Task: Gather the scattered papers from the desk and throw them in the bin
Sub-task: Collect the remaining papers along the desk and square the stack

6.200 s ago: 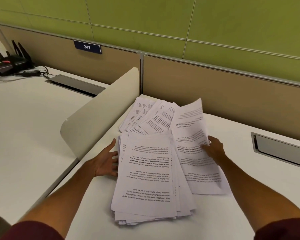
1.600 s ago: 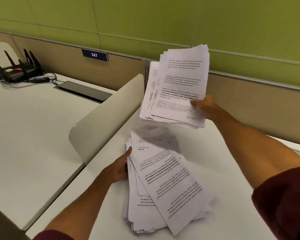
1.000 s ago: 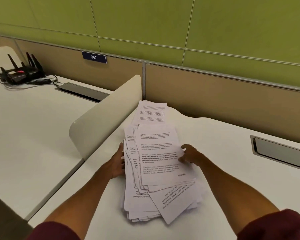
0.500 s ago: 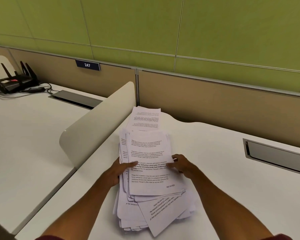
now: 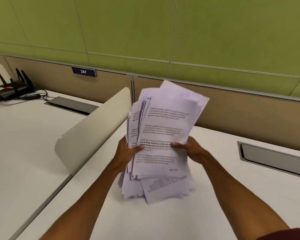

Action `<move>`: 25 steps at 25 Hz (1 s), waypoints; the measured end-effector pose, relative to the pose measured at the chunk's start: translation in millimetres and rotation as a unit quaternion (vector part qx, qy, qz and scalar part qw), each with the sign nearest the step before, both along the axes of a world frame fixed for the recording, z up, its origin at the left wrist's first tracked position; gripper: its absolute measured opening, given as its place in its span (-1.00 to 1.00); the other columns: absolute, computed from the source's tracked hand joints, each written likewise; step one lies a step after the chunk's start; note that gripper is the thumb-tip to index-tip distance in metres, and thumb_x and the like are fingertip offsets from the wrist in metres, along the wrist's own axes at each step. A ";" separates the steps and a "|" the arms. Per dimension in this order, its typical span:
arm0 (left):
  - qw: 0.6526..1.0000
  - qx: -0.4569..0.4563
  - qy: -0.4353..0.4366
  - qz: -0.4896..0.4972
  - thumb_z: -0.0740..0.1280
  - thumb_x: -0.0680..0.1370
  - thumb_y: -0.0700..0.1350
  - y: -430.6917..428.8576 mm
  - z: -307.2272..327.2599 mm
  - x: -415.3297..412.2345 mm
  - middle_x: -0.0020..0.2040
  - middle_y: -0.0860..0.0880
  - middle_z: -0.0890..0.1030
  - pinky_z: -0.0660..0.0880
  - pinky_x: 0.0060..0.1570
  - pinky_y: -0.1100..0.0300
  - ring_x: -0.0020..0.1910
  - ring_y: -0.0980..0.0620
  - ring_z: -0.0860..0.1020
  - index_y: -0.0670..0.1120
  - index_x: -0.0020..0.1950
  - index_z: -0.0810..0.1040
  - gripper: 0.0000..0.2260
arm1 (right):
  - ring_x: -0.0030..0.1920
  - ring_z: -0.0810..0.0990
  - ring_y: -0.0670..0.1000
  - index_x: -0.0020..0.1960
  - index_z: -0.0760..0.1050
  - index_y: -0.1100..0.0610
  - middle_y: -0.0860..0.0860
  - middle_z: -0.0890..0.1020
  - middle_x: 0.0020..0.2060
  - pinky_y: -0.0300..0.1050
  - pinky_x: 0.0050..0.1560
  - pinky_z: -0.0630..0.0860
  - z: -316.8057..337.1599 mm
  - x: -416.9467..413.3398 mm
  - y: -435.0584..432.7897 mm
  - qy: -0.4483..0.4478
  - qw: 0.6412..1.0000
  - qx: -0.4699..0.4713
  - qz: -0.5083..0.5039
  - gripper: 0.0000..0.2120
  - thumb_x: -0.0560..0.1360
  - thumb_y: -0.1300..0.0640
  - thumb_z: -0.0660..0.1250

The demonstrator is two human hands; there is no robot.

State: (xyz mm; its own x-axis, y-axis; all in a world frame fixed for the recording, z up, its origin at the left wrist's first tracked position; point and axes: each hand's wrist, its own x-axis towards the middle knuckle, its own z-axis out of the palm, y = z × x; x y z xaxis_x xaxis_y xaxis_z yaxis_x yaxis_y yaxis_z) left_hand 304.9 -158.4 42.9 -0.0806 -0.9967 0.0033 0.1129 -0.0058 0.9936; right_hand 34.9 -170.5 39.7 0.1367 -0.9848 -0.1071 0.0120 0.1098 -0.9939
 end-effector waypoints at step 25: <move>0.997 -0.042 -0.023 0.056 0.61 0.22 -0.12 -63.4 21.9 -64.6 0.10 -0.14 0.65 0.61 -0.04 -0.14 0.02 -0.15 0.65 -0.17 0.24 0.50 -0.36 | -0.11 0.70 0.04 0.06 0.56 -0.03 -0.10 0.72 -0.13 -0.19 -0.22 0.62 20.9 -31.7 -13.8 0.028 0.964 -0.140 -0.222 -0.67 0.34 0.13 0.56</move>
State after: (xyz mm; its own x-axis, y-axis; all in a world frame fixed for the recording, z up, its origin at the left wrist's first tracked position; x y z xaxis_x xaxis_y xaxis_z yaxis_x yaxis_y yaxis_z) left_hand 240.4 -221.9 64.8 0.0295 -0.9959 0.0852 0.0615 0.0868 0.9943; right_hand 3.2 -184.2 60.6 -0.3042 -0.9360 0.1772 -0.0579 -0.1675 -0.9842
